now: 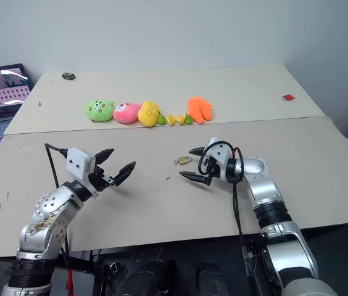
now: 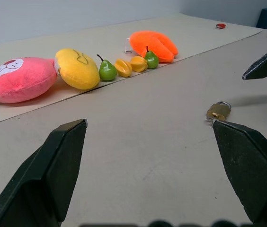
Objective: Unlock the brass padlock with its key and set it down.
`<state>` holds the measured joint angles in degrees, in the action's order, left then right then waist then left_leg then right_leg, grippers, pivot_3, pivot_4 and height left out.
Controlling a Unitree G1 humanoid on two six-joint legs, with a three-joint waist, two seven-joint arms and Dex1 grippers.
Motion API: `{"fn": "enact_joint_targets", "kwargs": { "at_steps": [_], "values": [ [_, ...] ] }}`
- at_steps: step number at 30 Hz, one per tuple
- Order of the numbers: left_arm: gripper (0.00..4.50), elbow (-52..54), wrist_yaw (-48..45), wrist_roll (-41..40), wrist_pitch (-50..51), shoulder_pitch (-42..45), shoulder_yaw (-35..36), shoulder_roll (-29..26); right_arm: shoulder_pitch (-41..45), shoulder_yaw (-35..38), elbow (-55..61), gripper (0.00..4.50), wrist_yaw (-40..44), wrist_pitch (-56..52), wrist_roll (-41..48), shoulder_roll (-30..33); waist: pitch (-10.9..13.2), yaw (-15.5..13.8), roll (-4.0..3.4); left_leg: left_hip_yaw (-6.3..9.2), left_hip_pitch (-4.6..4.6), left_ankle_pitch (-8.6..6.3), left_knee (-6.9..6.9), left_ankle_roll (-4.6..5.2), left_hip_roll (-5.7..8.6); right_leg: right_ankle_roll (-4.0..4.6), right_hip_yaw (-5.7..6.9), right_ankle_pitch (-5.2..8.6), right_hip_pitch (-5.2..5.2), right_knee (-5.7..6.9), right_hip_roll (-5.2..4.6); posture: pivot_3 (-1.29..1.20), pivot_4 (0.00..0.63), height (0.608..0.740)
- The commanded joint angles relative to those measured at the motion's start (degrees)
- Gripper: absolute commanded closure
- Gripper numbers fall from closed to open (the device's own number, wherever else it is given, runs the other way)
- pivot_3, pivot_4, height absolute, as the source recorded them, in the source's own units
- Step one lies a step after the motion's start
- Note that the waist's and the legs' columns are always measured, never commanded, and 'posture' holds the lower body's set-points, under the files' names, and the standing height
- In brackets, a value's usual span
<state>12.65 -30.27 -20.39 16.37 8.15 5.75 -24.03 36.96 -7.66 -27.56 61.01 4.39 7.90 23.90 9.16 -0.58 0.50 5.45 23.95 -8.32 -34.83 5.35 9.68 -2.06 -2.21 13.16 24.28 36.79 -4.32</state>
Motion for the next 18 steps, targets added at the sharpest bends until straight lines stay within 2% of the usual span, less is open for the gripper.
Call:
{"fn": "enact_joint_targets", "kwargs": {
  "at_steps": [1,13,18],
  "values": [
    [0.00,0.6,-2.5,-0.7,-1.6,0.4,0.8,-1.2,1.3,0.7,0.4,0.05,0.4,1.8,-0.1,0.8,0.0,0.0,0.00,0.00,0.00,0.00,0.00,0.00,0.00,0.00,0.00,0.00,0.00,0.00,0.00,0.00,0.150,0.740],
    [0.00,-3.4,-10.0,-1.3,-3.6,0.8,1.3,-3.9,2.3,0.4,-2.2,0.05,2.6,4.2,-0.5,2.6,0.0,0.0,0.00,0.00,0.00,0.00,0.01,0.00,0.00,0.00,0.00,0.00,0.01,-0.01,0.00,0.00,0.150,0.740],
    [0.00,-4.8,-15.0,1.1,-6.6,2.0,-2.5,-5.3,6.0,-1.1,-9.9,0.05,6.4,6.9,-1.8,2.0,0.0,0.1,0.00,0.00,0.00,0.00,0.01,0.00,0.00,0.00,0.00,0.00,0.01,-0.02,-0.01,0.00,0.150,0.740]
  ]
}}
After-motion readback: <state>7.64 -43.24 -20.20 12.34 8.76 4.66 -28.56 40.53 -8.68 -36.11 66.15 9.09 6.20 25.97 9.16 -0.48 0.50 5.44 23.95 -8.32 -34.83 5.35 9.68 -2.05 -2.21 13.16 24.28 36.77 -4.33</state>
